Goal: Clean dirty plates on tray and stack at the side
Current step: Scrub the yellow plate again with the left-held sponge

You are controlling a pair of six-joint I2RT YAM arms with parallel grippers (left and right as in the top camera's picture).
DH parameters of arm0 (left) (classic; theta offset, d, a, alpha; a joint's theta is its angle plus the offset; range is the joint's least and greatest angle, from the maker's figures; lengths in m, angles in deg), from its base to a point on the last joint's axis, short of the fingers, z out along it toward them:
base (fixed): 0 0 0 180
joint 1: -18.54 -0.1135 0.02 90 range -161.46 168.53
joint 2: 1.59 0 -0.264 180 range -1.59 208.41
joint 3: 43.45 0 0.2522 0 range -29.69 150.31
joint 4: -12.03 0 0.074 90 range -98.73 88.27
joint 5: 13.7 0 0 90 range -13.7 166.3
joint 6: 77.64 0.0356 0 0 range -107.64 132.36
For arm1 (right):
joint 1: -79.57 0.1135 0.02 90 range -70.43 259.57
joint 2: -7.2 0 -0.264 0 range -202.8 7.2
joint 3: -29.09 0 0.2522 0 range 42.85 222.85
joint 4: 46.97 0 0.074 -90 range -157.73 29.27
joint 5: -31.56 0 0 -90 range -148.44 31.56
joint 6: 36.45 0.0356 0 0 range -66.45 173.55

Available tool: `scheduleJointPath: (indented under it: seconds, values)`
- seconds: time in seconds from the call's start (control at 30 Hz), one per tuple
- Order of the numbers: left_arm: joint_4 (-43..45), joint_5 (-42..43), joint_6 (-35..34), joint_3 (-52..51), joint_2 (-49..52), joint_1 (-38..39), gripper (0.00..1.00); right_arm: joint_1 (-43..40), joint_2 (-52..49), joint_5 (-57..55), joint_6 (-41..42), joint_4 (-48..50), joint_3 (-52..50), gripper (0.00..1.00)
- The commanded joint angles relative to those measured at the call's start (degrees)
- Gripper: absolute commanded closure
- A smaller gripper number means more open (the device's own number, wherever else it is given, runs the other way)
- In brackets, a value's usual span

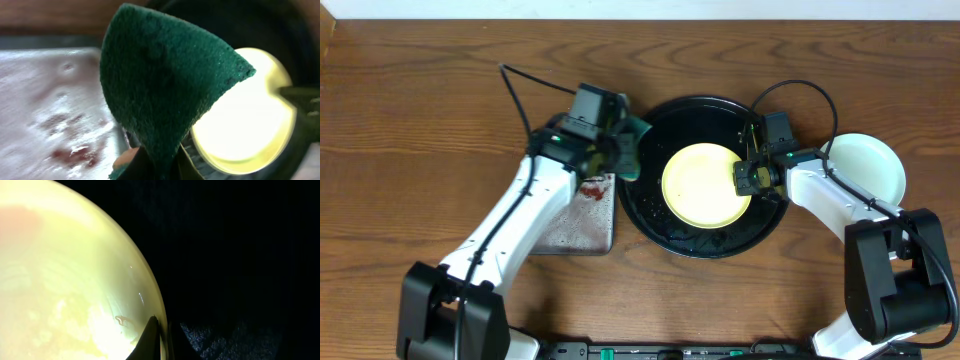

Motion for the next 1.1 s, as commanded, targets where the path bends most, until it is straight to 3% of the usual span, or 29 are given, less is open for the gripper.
scheduleJointPath:
  seconds: [0.0,0.23,0.37,0.47,0.63,1.07]
  values:
    - [4.79,4.94,-5.53,1.25,2.80,4.11,0.93,1.42,-1.38,2.12,0.59,-1.18,-0.94,0.99]
    - [14.25,7.78,-9.35,1.25,11.47,12.00,0.92,1.60,-1.38,2.08,0.59,-1.44,-0.94,0.99]
    - [15.15,7.28,-9.92,1.25,15.93,14.10,0.92,1.62,-1.38,2.08,0.59,-1.57,-0.94,0.99]
    - [13.31,2.14,-9.88,1.25,18.03,13.81,0.92,1.62,-1.38,2.10,0.59,-1.62,-0.94,0.99]
    - [9.55,-5.33,-7.04,1.25,17.64,12.15,0.92,1.62,-1.38,2.10,0.59,-1.66,-0.94,0.99]
    - [13.64,-5.38,-8.31,1.46,7.67,10.60,0.92,1.66,-1.38,2.10,0.59,-2.10,-0.94,0.99]
